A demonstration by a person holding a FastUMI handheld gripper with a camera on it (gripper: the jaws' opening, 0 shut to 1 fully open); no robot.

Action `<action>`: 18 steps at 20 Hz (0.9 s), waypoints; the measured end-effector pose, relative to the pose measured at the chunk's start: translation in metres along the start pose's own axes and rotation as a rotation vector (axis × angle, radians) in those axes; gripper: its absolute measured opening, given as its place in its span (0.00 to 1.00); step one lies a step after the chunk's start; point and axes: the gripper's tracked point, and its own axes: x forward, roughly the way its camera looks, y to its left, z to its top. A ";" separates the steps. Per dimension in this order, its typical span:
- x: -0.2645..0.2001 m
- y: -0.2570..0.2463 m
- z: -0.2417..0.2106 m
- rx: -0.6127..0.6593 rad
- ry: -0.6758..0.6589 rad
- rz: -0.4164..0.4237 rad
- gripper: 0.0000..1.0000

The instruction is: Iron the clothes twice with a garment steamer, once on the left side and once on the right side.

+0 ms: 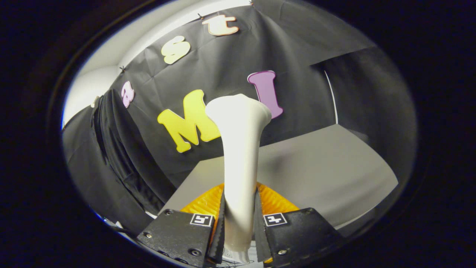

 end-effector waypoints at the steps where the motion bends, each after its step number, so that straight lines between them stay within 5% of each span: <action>1: -0.008 0.003 0.008 0.006 -0.018 -0.001 0.36; 8: -0.067 0.072 0.056 0.023 -0.154 0.011 0.36; 18: -0.112 0.245 0.079 -0.070 -0.303 0.084 0.36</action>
